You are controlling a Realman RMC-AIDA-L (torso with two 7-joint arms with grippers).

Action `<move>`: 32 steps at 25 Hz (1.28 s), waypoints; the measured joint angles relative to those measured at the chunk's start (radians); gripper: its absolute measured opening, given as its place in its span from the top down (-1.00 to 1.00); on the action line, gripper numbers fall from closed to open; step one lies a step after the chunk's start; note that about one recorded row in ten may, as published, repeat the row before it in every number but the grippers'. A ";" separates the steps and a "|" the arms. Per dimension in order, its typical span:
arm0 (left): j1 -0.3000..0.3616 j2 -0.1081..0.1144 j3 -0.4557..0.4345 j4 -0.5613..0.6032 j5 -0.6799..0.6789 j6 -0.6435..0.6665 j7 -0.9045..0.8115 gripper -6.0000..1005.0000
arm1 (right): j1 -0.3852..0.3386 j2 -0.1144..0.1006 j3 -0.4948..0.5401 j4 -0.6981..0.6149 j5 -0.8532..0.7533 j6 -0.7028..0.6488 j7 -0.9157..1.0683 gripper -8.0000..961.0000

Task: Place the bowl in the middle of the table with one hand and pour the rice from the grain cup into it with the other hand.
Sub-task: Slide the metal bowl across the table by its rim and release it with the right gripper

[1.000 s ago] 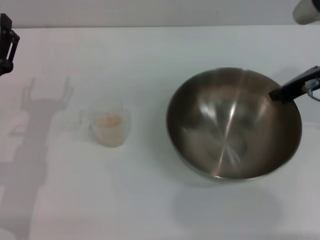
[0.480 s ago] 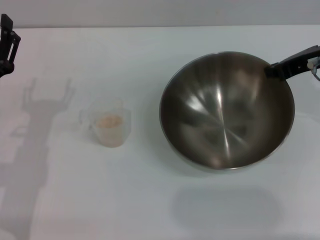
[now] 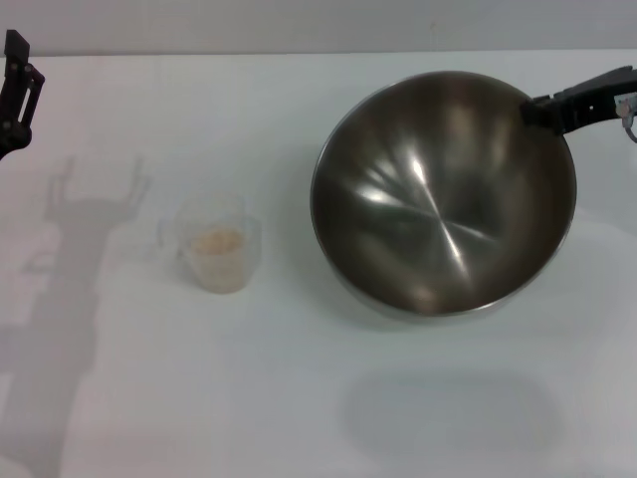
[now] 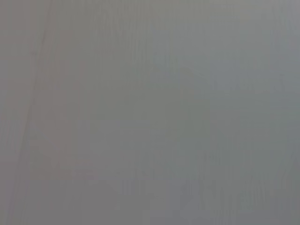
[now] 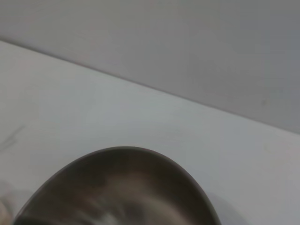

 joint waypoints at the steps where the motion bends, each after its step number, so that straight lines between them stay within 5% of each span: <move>1: 0.000 0.000 0.000 0.000 0.000 0.000 0.000 -0.72 | -0.002 0.001 0.000 0.000 0.009 -0.007 -0.006 0.94; 15: -0.001 0.001 0.000 0.003 0.001 -0.001 0.000 -0.72 | 0.010 0.003 -0.019 0.072 0.137 -0.054 -0.024 0.92; 32: -0.004 0.001 0.000 0.004 0.002 -0.007 0.000 -0.72 | 0.037 0.002 -0.028 0.224 0.064 -0.095 -0.032 0.90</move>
